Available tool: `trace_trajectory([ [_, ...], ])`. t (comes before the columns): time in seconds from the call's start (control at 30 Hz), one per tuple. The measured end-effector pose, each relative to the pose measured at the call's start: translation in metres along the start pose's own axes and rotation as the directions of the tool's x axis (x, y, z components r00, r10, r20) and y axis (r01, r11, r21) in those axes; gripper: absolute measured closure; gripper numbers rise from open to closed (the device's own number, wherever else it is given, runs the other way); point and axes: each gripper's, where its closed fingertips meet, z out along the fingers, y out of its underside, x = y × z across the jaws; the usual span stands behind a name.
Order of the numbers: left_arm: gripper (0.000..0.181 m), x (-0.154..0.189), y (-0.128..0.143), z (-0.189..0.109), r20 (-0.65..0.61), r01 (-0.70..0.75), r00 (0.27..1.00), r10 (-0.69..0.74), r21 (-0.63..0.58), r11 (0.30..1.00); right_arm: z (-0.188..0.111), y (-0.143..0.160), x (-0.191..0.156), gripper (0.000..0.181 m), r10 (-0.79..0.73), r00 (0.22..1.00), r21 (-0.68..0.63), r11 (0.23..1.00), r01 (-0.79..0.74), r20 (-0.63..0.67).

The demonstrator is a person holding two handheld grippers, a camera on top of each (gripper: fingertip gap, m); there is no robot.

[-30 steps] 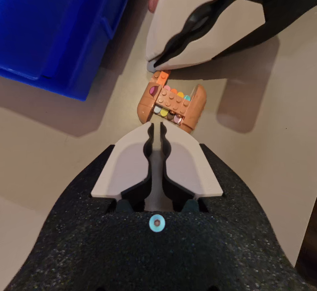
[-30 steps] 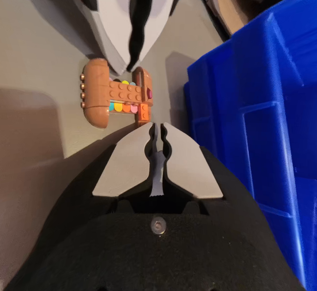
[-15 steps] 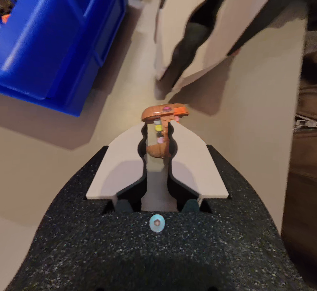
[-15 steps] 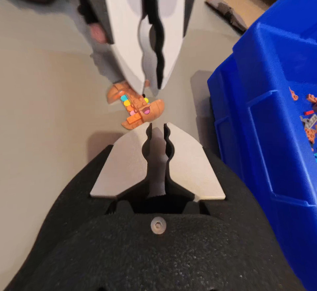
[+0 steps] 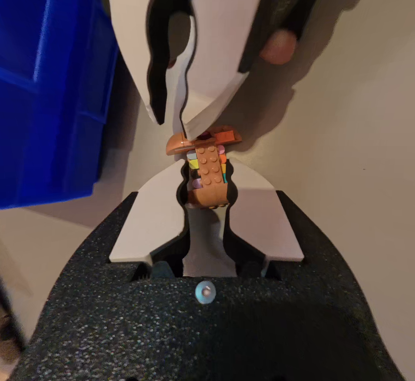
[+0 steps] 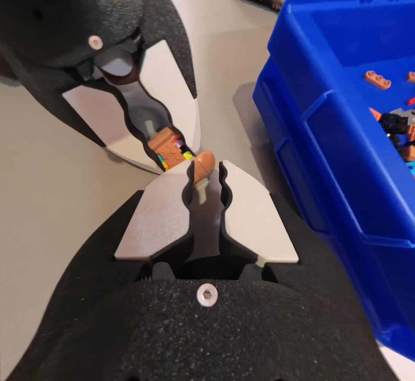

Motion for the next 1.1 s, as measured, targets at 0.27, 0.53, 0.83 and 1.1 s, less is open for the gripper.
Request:
trace_trajectory([
  [0.27, 0.15, -0.026, -0.01, -0.006, 0.343, -0.332, 0.875, 0.342, -0.09, 0.939, -0.009, 0.001, 0.009, 0.147, 0.177, 0.983, 0.03, 0.983, -0.179, 0.055],
  [0.53, 0.15, -0.036, -0.016, -0.008, 0.505, -0.534, 0.624, 0.597, -0.282, 0.797, -0.009, -0.005, 0.011, 0.145, 0.17, 0.984, 0.08, 0.981, -0.175, 0.057],
  [0.83, 0.15, -0.03, -0.022, -0.005, 0.519, -0.602, 0.535, 0.667, -0.32, 0.731, -0.004, -0.001, 0.008, 0.151, 0.166, 0.984, 0.078, 0.982, -0.171, 0.065],
  [1.1, 0.14, -0.029, -0.041, -0.029, 0.489, -0.431, 0.814, 0.313, 0.147, 0.89, -0.011, -0.002, 0.013, 0.151, 0.038, 0.999, 0.113, 0.993, -0.042, 0.034],
])
